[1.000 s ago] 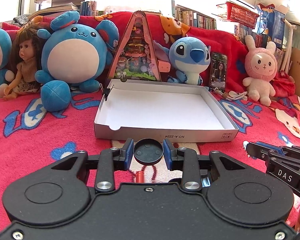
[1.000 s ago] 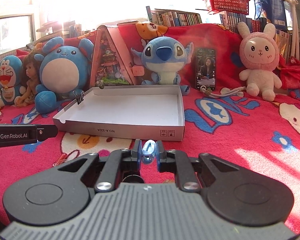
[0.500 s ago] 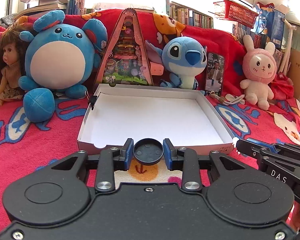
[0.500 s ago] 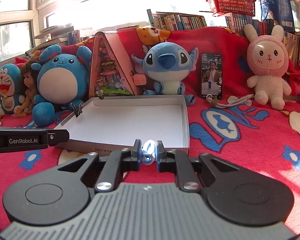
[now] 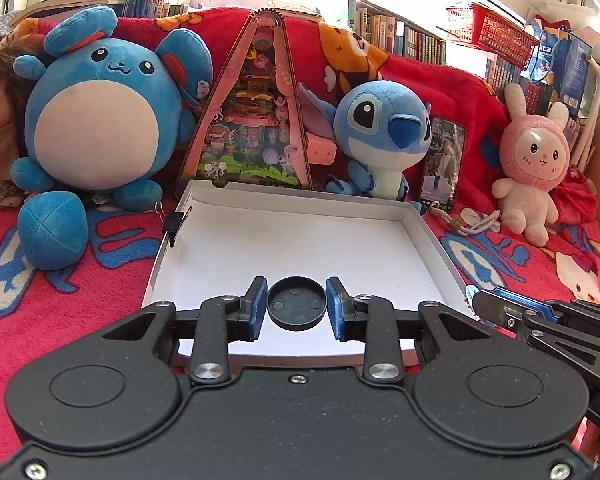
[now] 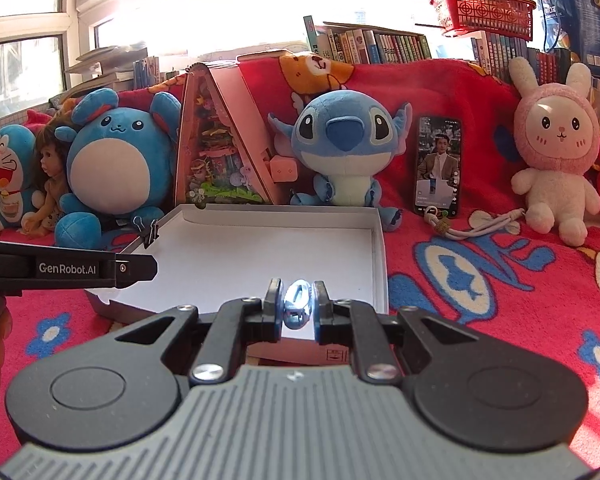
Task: Organize rigid objects
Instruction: 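Carry the black lid and blue clip into the white box with both tools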
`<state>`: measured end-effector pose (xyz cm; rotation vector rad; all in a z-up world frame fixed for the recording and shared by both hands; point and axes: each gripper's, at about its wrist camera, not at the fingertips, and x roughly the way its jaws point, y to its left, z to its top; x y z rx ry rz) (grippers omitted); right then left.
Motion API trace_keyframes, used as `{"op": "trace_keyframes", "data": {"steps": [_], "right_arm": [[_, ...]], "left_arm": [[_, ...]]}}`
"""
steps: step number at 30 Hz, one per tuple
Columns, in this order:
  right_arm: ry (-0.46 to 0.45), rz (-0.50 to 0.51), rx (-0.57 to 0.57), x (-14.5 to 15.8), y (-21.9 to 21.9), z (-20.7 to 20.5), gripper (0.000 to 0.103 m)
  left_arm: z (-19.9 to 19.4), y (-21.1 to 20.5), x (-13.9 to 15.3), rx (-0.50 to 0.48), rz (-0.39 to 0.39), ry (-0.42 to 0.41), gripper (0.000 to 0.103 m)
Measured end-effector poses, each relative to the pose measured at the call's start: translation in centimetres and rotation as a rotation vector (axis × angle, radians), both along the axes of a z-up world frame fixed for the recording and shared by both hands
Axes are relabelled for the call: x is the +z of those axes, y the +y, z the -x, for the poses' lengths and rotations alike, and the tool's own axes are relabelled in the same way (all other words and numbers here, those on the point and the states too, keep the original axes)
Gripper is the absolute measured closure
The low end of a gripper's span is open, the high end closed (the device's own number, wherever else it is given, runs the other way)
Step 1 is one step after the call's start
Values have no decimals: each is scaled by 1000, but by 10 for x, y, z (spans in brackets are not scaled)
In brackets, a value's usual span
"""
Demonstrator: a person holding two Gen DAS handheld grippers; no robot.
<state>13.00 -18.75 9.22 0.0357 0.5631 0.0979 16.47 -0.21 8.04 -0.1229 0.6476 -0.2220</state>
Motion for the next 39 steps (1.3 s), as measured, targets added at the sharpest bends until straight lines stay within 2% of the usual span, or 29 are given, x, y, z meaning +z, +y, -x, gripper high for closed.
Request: {"op": "trace_keyframes", "data": {"steps": [4, 12, 17, 25, 33, 39], "right_arm": [[3, 15, 4, 3, 1, -22, 85], [39, -24, -11, 0, -5, -68, 85], [80, -27, -31, -12, -4, -100, 85], [149, -38, -64, -39, -3, -139, 85], [195, -90, -77, -49, -6, -165, 85], [213, -81, -86, -57, -6, -174, 85]], "left_arm": [[-26, 0, -2, 15, 24, 22, 73], [-71, -13, -14, 28, -29, 24, 73], [-95, -20, -27, 43, -31, 50, 73], [-119, -26, -40, 67, -64, 62, 73], [-137, -22, -48, 90, -73, 87, 73], [-145, -25, -55, 94, -80, 102, 73]]}}
